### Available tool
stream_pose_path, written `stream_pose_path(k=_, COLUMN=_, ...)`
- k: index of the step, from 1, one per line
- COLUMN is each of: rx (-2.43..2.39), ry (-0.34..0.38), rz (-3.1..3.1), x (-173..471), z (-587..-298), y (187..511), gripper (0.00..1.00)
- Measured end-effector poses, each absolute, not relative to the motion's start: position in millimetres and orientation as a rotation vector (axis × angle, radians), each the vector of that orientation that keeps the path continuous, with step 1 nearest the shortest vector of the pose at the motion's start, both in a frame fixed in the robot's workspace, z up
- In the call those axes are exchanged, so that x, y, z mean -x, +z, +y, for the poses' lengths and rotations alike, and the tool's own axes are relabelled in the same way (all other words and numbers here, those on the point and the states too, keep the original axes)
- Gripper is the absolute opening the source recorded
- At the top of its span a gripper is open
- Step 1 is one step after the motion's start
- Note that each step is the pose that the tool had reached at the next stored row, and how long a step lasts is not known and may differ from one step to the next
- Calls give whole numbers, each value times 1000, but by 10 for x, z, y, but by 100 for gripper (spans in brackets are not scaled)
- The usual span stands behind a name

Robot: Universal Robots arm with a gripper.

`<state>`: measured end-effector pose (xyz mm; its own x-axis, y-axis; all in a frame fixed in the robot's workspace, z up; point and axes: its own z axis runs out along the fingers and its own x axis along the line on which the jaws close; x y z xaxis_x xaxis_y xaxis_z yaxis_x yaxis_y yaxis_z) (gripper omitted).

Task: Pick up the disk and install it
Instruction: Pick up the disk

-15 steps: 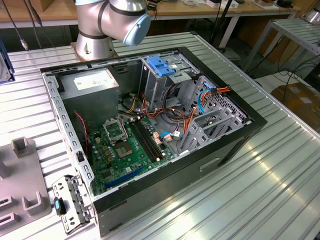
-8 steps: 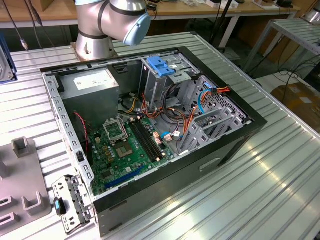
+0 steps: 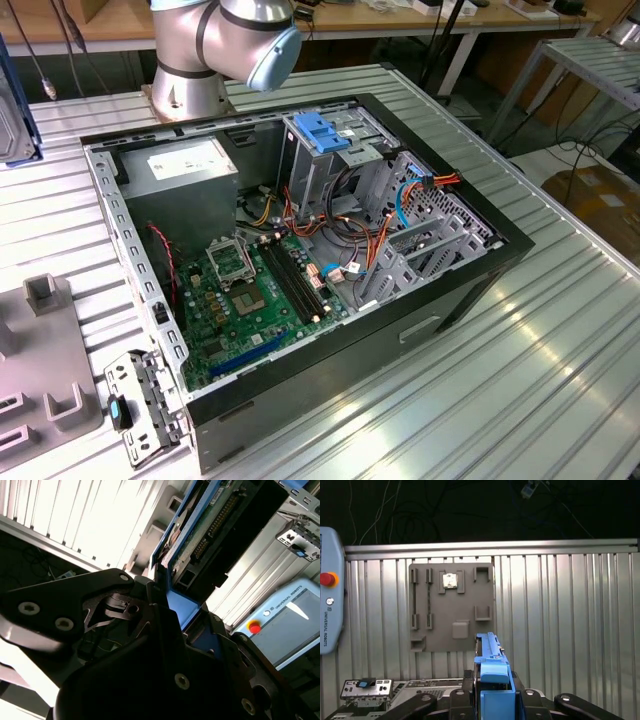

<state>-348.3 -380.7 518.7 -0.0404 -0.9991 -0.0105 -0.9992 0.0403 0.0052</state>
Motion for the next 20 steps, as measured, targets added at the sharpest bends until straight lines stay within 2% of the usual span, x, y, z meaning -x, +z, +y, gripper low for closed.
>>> stream_pose_path(k=20, rx=2173, ry=17, rz=2263, x=3306, z=-3808, y=5188, gripper=37)
